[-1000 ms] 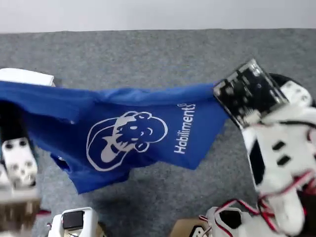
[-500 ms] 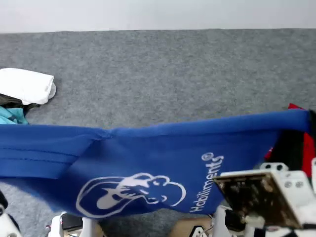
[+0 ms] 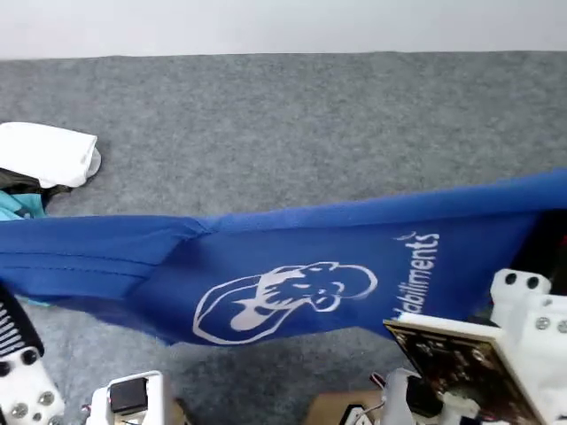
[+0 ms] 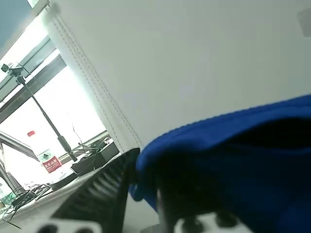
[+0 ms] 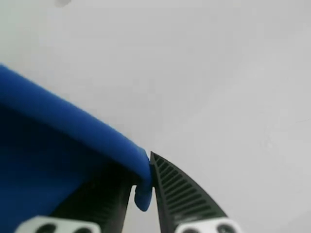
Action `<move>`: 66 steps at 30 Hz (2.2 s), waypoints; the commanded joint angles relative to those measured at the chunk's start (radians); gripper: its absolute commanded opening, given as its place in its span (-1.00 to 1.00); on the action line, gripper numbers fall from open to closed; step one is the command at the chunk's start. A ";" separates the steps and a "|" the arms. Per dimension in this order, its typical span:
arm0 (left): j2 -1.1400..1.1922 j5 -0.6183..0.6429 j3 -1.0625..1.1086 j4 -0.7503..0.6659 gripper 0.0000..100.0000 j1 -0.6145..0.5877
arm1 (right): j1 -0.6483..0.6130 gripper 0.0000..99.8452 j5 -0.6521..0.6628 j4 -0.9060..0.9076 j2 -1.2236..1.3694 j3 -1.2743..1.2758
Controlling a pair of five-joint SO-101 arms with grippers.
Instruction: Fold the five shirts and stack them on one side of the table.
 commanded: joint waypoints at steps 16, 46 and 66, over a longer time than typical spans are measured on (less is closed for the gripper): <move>0.000 -0.014 -0.022 -0.310 -0.99 -0.011 | 0.012 -0.98 0.135 -0.062 -0.021 -0.026; 0.017 -0.012 1.210 -0.819 -0.99 0.098 | -0.127 -0.98 0.132 -0.651 0.059 1.099; 0.818 0.051 0.842 -1.069 -1.00 0.173 | -0.127 -0.98 0.137 -1.236 0.294 1.310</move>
